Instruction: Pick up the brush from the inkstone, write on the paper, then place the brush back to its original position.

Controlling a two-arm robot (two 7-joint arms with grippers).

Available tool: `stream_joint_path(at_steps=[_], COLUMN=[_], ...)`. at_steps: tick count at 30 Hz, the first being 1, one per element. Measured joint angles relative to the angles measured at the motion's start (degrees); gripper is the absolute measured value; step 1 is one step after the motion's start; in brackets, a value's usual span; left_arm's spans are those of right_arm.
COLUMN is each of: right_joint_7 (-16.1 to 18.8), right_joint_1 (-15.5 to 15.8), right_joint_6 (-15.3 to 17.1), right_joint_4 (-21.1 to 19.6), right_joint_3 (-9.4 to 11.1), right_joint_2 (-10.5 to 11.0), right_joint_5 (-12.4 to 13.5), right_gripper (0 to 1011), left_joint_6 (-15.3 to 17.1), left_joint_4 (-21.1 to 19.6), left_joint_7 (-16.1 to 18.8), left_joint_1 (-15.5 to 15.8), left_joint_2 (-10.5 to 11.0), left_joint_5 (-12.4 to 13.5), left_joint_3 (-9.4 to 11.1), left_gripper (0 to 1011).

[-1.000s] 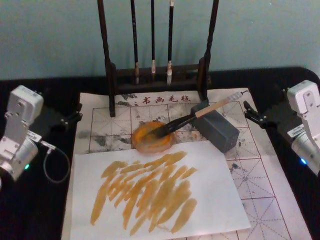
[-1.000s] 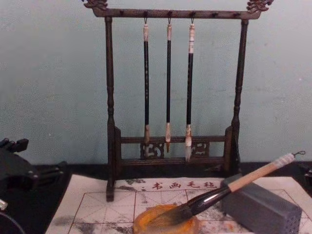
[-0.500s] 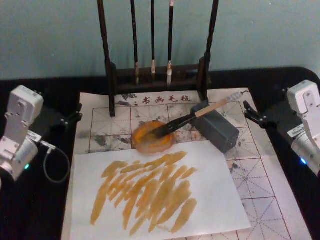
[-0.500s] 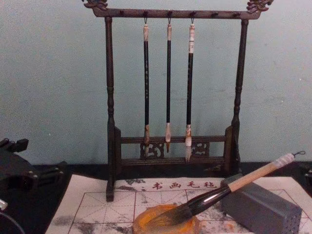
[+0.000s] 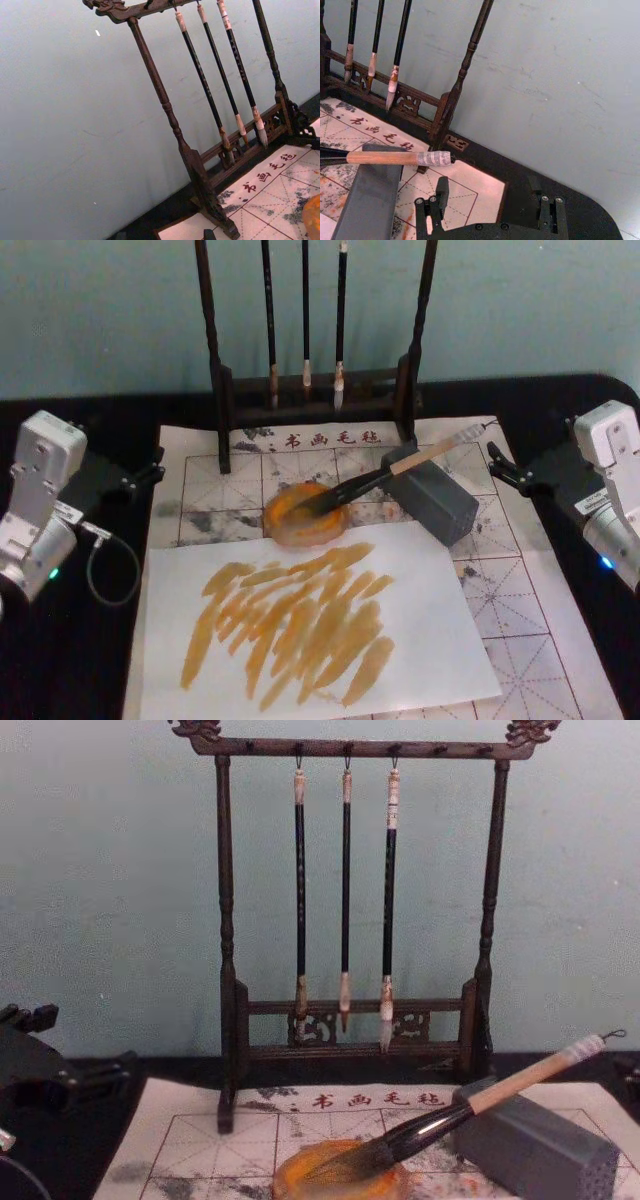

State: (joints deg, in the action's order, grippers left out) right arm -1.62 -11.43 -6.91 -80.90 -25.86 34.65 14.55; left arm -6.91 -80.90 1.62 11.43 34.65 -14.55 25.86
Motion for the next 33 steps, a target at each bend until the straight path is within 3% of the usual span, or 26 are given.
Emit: stream_joint_path(at_steps=[4, 20, 23, 26, 27, 31, 33], right_joint_7=[0.97, 7.53, 9.53, 12.75, 12.75, 16.58, 17.61], right_joint_1=[0.53, 6.05, 7.26, 8.25, 8.25, 8.32, 8.13], right_joint_6=[0.13, 3.84, 5.29, 7.53, 7.53, 10.73, 11.73], right_joint_4=[-0.40, -4.70, -5.47, -5.80, -5.80, -5.25, -4.88], right_joint_3=[0.99, 8.81, 10.58, 12.90, 12.90, 15.22, 15.59], right_joint_2=[-0.23, -2.93, -3.65, -5.05, -5.05, -7.11, -7.63], right_joint_5=[1.04, 14.43, 18.31, 24.06, 24.06, 30.57, 32.43], right_gripper=[1000, 1000, 1000, 1000, 1000, 1000, 1000], left_joint_6=[0.00, 0.00, 0.00, 0.00, 0.00, 0.00, 0.00], left_joint_4=[0.00, 0.00, 0.00, 0.00, 0.00, 0.00, 0.00], left_joint_7=[0.00, 0.00, 0.00, 0.00, 0.00, 0.00, 0.00], left_joint_1=[0.00, 0.00, 0.00, 0.00, 0.00, 0.00, 0.00], left_joint_2=[0.00, 0.00, 0.00, 0.00, 0.00, 0.00, 0.00], left_joint_5=[0.00, 0.00, 0.00, 0.00, 0.00, 0.00, 0.00], left_joint_3=[0.00, 0.00, 0.00, 0.00, 0.00, 0.00, 0.00], left_gripper=[1001, 1001, 1001, 1001, 1001, 1001, 1001])
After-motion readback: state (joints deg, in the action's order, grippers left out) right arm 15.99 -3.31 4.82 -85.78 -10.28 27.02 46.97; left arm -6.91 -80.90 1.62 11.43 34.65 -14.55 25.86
